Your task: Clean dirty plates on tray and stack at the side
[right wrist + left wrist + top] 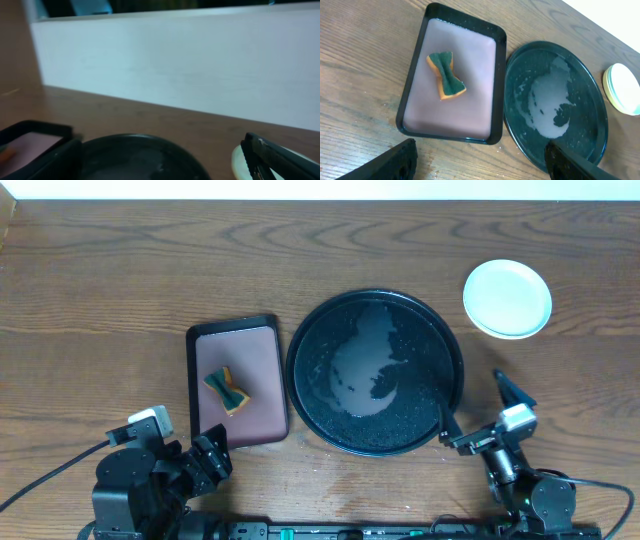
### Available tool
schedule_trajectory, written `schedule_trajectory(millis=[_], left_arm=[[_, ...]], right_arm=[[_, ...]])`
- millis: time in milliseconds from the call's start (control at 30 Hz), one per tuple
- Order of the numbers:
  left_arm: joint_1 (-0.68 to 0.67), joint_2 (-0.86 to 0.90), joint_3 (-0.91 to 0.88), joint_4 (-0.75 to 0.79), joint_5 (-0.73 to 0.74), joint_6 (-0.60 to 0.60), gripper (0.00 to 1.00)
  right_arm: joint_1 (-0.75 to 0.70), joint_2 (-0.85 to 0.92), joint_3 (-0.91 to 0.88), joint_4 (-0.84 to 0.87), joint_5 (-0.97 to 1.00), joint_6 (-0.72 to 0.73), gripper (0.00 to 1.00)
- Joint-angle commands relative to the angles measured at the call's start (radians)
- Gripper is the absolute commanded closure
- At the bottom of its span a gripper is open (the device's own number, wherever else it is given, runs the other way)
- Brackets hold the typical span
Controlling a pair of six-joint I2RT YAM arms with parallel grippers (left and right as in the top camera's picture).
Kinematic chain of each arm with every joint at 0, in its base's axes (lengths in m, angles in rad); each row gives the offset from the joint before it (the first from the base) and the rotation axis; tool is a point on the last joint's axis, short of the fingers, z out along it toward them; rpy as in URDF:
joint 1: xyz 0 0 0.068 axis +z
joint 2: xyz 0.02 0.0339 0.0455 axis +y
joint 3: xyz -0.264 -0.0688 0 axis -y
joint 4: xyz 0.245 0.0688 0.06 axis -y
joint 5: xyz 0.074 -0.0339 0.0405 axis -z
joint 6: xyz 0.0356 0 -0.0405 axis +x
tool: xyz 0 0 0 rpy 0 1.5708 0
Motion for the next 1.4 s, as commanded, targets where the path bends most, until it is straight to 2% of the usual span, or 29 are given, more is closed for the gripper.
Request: schedule_trajectory(millis=[0, 233, 567, 800, 1367], left_arm=[[0.004, 0.004, -0.003, 0.000, 0.003, 0.021, 0.18], [0.004, 0.004, -0.003, 0.000, 0.003, 0.021, 0.18], [0.004, 0.004, -0.003, 0.000, 0.003, 0.021, 0.18], [0.004, 0.004, -0.003, 0.000, 0.003, 0.021, 0.18], [0.004, 0.004, -0.003, 0.000, 0.003, 0.021, 0.18]], right_arm=[[-0.042, -0.014, -0.001, -0.031, -0.004, -0.013, 0.01], [-0.084, -0.014, -0.001, -0.223, 0.051, -0.012, 0.01], [-0.084, -0.014, 0.000, -0.230, 0.152, -0.043, 0.01], [-0.085, -0.014, 0.000, -0.243, 0.264, -0.004, 0.01], [-0.084, -0.014, 0.000, -0.237, 0.254, -0.009, 0.01]])
